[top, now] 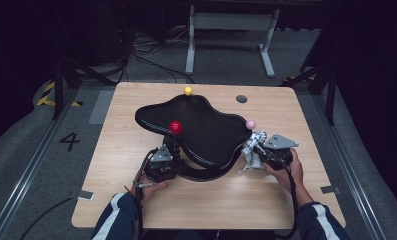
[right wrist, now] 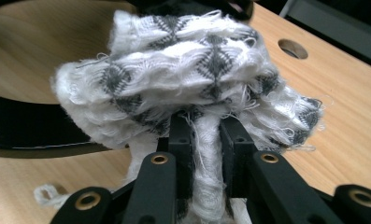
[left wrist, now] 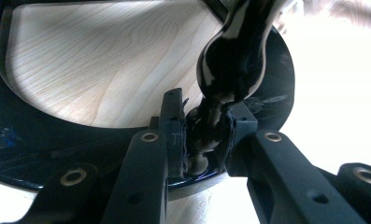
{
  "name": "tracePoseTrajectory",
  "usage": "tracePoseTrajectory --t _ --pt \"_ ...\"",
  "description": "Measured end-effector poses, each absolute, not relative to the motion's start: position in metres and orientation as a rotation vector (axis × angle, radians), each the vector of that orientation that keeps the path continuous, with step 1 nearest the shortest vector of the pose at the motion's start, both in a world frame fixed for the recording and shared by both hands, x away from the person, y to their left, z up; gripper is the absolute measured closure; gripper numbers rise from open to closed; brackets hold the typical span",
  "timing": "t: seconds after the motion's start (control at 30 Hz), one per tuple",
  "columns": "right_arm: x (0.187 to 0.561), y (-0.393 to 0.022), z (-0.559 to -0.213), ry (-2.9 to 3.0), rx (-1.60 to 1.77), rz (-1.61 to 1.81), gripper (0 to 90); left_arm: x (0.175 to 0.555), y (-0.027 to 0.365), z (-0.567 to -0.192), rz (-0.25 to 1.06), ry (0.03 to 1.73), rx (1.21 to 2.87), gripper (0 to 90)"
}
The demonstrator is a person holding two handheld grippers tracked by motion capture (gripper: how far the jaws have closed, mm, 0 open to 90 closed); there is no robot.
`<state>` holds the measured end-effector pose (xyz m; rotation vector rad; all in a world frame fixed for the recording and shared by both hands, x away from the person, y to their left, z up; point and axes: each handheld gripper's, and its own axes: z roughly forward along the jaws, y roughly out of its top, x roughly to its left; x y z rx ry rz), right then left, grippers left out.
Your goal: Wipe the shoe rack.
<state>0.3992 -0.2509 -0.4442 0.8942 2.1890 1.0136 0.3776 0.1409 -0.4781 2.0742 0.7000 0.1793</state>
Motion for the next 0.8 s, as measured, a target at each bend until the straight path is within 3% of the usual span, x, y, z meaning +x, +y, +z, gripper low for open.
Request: tracePoseTrajectory --t 0.43,0.8 --pt "0.379 -0.235 -0.422 2.138 0.747 1.153 77.1 0.377 0.141 -0.478 0.179 0.701 2.075 74.4" --pt "0.377 -0.189 -0.456 2.321 0.645 1.046 77.4 0.378 0.141 -0.478 0.181 0.698 2.077 74.4"
